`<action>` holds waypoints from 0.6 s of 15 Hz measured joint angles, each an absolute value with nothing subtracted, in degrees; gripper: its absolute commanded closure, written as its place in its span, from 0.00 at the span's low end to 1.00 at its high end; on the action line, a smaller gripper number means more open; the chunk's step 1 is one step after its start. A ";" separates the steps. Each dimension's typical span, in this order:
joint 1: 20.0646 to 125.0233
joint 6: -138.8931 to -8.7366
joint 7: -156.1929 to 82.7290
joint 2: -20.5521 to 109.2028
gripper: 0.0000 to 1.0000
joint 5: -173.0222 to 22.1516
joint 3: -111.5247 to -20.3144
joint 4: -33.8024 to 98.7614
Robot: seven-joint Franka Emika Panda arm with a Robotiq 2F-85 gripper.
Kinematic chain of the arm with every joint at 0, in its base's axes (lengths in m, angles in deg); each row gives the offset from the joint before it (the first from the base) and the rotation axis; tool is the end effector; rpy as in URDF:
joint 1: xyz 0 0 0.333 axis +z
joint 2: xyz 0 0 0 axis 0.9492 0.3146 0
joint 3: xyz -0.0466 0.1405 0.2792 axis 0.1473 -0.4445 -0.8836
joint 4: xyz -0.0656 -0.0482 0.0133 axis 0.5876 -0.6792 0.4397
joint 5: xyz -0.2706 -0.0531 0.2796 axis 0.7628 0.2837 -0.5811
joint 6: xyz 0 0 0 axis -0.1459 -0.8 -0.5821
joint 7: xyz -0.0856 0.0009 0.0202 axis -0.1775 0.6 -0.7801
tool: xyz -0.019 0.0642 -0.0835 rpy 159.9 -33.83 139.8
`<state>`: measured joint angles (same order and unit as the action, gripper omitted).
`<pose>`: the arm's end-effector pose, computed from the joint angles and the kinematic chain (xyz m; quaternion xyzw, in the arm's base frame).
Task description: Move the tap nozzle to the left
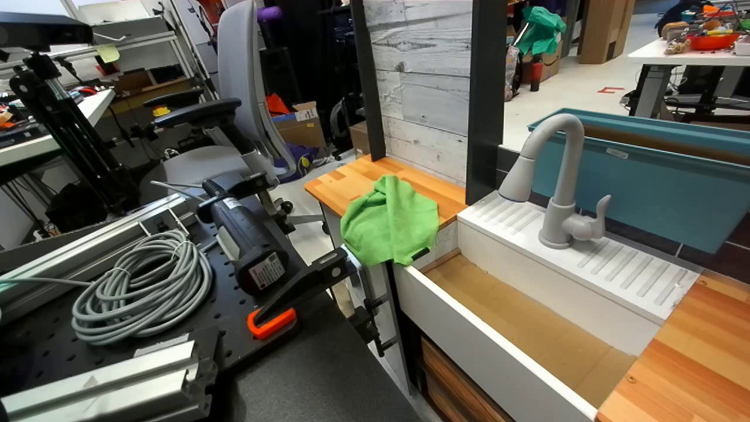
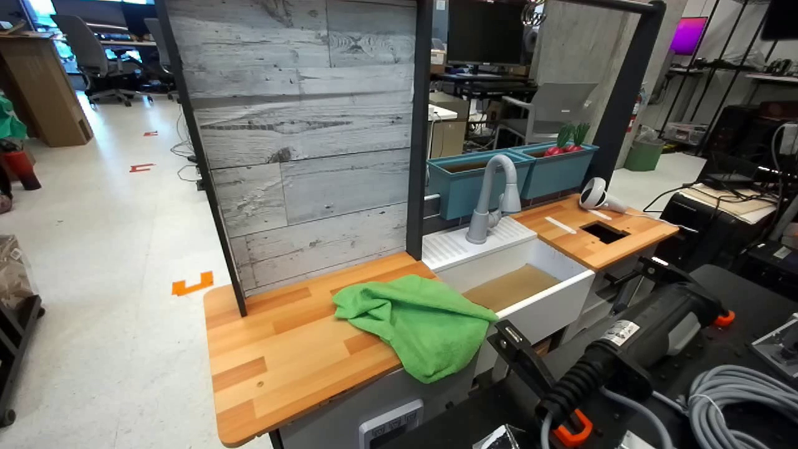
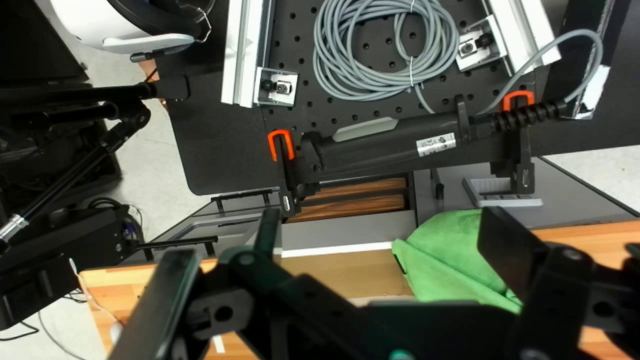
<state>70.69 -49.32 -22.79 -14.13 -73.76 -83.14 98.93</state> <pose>0.3005 0.0525 0.4022 0.9887 -0.0717 -0.0381 0.1261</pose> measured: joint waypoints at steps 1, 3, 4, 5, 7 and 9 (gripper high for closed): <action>70.68 -49.68 -22.28 -13.88 0.00 -73.76 -83.06 98.68; 70.36 -52.00 -20.64 -12.56 0.00 -73.76 -82.80 97.71; 70.00 -53.56 -19.64 -11.36 0.00 -73.76 -82.56 96.89; 69.52 -55.24 -18.71 -9.84 0.00 -73.76 -82.29 95.86; 68.27 -58.80 -18.02 -6.20 0.00 -73.76 -81.67 93.37; 67.03 -62.64 -18.02 -2.08 0.00 -73.76 -80.36 90.42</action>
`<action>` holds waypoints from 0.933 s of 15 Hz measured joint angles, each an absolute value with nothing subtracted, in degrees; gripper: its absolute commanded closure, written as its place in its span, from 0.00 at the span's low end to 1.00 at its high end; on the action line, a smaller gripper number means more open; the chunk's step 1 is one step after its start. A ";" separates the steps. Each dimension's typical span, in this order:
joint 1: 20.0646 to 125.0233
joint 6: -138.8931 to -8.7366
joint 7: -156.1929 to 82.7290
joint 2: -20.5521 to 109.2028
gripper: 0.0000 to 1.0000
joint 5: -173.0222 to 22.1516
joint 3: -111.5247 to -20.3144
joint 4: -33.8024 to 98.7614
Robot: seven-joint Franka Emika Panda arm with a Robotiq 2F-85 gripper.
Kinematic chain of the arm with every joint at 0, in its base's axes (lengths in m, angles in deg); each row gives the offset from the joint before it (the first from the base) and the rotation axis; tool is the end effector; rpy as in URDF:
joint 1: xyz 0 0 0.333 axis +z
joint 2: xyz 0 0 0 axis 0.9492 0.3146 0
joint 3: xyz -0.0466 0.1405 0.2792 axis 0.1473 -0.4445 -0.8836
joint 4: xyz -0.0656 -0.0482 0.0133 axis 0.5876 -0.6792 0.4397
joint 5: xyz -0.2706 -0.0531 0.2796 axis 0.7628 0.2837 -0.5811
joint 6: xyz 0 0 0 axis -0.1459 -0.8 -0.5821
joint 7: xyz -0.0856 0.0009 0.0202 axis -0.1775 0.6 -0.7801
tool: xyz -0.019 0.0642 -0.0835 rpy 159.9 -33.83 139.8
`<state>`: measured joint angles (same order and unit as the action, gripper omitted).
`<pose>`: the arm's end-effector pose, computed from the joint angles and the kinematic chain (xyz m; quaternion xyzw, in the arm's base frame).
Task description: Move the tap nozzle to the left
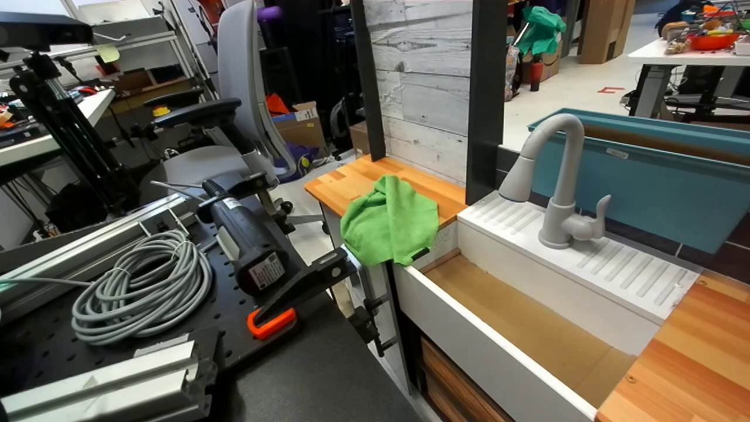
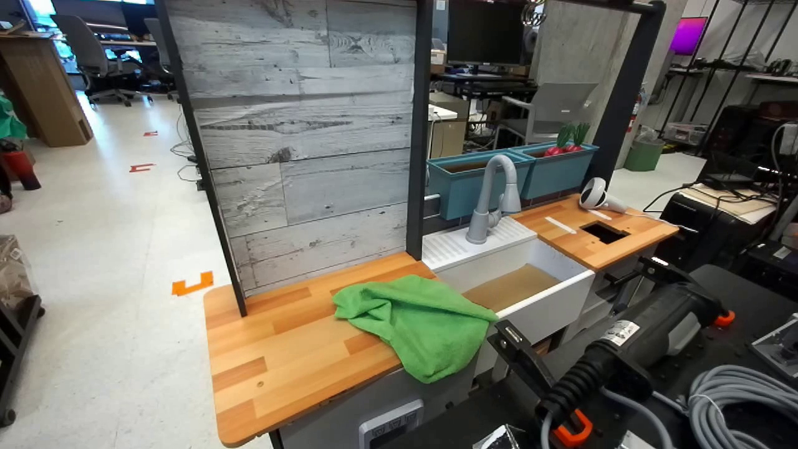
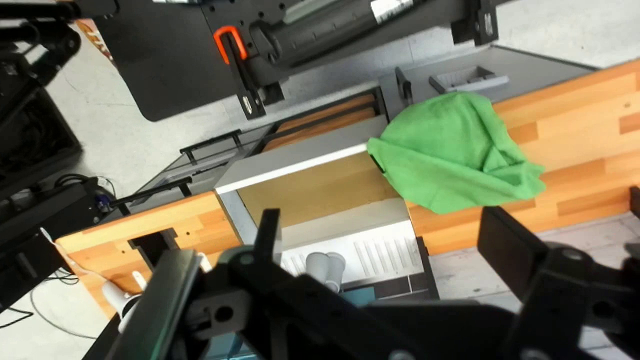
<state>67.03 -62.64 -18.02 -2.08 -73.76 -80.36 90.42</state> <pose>0.3788 0.0343 0.4195 0.9866 -0.1410 0.0398 0.0720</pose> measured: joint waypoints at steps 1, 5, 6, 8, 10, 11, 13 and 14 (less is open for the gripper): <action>66.54 -64.60 -18.15 0.01 0.00 -73.76 -79.45 88.93; 65.37 -69.41 -21.37 9.83 0.00 -73.76 -74.70 81.78; 65.32 -69.63 -22.81 12.60 0.00 -73.76 -73.36 79.61; 65.28 -69.63 -25.90 18.37 0.00 -73.82 -70.85 75.22; 65.23 -69.66 -28.38 24.22 0.00 -73.90 -68.59 71.07; 65.19 -69.68 -29.18 27.05 0.00 -73.92 -67.60 69.11; 65.10 -69.77 -29.64 32.68 0.00 -73.92 -66.05 65.36; 65.09 -69.97 -29.65 35.42 0.00 -73.93 -65.52 63.59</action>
<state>65.09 -69.97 -29.65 35.42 -73.93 -65.52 63.59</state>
